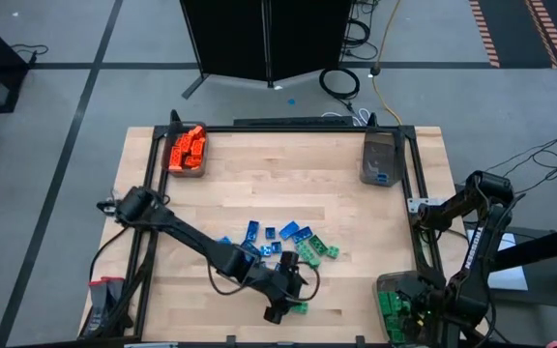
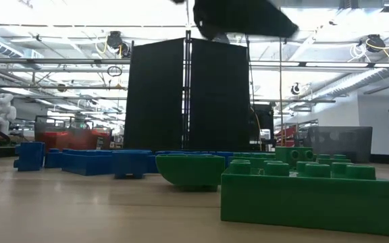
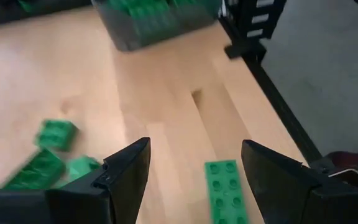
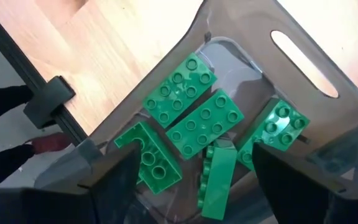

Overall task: Sort blocks
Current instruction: Put the green game piece into the bottom right black bin

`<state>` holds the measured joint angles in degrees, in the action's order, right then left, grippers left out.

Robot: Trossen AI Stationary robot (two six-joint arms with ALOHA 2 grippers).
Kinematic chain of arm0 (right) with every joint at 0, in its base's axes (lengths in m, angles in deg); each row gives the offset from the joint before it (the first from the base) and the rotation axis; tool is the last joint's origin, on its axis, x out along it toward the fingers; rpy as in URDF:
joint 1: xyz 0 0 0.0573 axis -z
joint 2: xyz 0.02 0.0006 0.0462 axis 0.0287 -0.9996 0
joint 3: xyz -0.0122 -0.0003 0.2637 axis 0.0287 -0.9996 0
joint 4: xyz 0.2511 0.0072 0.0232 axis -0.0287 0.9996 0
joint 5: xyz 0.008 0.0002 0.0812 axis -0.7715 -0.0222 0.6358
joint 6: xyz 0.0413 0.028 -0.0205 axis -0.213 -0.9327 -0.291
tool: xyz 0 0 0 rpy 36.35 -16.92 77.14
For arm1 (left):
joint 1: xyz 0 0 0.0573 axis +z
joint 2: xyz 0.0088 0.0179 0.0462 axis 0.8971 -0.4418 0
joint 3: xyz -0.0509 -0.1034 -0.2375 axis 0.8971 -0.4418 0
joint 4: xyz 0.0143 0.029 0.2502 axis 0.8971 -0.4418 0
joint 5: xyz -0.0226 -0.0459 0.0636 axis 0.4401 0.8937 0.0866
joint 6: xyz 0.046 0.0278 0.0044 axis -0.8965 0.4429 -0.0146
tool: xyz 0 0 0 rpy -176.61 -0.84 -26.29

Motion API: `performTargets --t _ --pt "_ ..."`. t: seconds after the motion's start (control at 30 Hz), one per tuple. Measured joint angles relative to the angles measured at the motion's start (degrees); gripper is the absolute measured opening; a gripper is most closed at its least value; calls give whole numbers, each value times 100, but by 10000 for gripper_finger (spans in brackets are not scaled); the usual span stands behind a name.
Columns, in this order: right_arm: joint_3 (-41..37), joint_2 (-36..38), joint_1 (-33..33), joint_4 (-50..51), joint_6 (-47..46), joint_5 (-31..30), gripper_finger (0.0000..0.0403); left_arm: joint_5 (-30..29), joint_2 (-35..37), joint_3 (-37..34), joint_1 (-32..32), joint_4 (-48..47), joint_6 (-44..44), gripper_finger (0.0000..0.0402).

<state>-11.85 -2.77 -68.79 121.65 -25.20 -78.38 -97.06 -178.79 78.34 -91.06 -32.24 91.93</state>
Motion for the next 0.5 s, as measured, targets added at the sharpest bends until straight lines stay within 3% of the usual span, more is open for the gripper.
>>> performTargets --t 0.17,0.33,0.5 --pt "0 0 0 -19 -41 -4 302 -192 -453 0 -259 475 199 253" --pt "0 0 0 -36 -41 -7 302 -1013 -754 0 -475 848 262 253" --pt "0 0 -2 -83 -41 -37 302 -973 -964 0 -462 1138 369 253"
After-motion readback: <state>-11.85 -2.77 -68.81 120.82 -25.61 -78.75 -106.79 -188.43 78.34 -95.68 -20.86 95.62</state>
